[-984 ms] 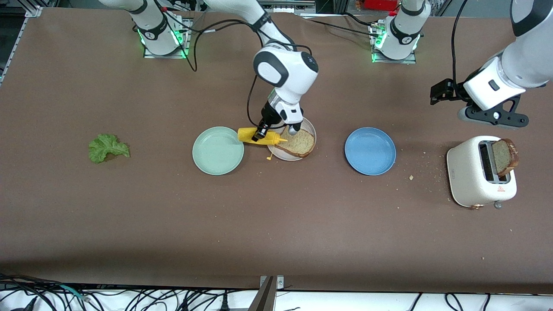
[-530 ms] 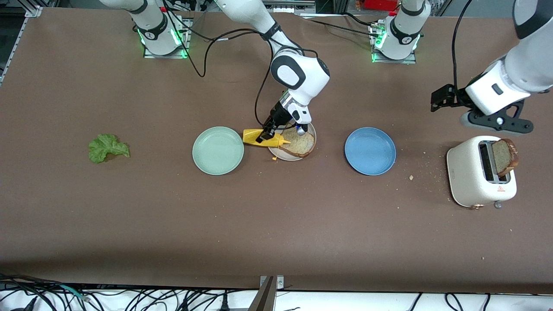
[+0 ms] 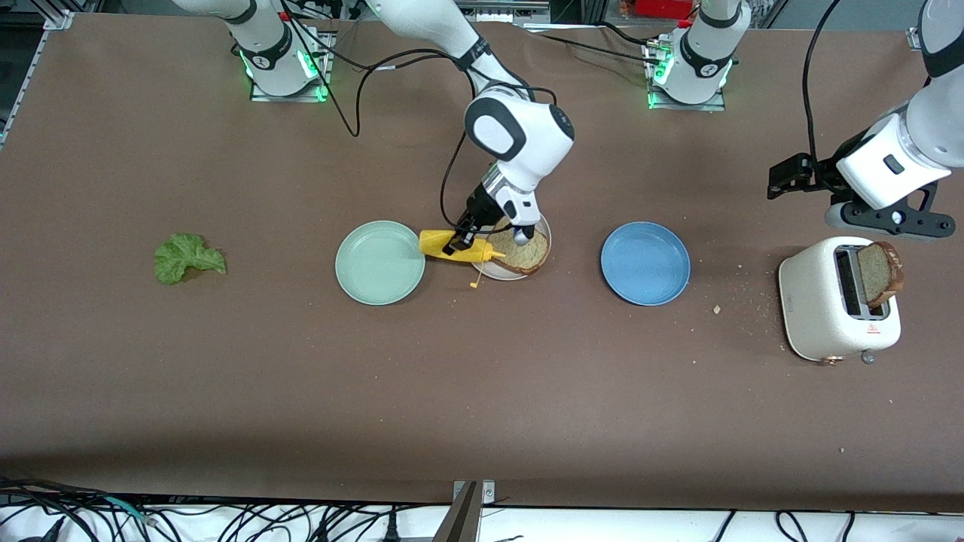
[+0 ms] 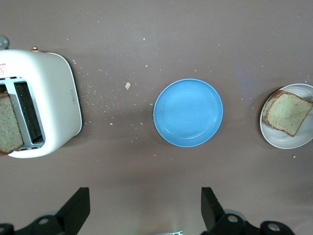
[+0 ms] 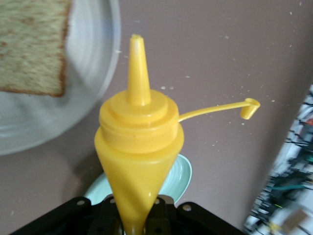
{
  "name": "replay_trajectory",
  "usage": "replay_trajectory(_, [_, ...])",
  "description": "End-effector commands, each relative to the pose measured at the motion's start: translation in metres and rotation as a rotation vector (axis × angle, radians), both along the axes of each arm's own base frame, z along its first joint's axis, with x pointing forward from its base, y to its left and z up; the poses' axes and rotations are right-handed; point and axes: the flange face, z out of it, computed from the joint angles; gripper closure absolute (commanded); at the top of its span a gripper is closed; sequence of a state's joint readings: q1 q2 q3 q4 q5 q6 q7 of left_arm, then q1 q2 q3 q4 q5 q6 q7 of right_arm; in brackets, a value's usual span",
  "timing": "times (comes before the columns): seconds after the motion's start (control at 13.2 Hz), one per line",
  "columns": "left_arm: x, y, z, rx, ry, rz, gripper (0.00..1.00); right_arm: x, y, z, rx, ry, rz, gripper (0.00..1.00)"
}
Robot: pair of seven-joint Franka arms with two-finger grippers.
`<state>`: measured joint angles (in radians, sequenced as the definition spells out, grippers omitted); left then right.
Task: Make sandwich in beige plate with both arms
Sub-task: 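Tilt the yellow bottle over the bread on the beige plate, then carry the yellow bottle back and set it down beside the lettuce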
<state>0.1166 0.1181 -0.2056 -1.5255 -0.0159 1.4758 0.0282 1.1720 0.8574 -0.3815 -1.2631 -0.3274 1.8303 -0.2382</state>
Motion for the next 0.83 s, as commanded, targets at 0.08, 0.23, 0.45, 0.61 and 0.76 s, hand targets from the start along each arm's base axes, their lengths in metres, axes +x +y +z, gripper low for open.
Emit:
replay_trajectory(0.08, [0.000, 0.004, -0.004, -0.013, 0.014, -0.005, 0.00, 0.070, -0.085, 0.106, 0.234, 0.202, -0.037, 1.00])
replay_trajectory(0.23, [0.001, 0.000, -0.006, -0.013, 0.018, -0.011, 0.00, 0.102, -0.150, 0.142, 0.390, 0.325, -0.019, 1.00])
replay_trajectory(0.45, [-0.002, -0.003, 0.002, -0.013, 0.004, -0.016, 0.00, 0.129, -0.250, 0.172, 0.618, 0.424, -0.032, 1.00])
replay_trajectory(0.61, [0.001, -0.006, -0.003, -0.012, 0.009, -0.014, 0.00, 0.138, -0.321, 0.174, 0.822, 0.480, -0.030, 1.00])
replay_trajectory(0.76, [0.006, -0.007, -0.018, -0.001, 0.032, -0.021, 0.00, 0.129, -0.379, 0.167, 0.993, 0.506, 0.004, 1.00])
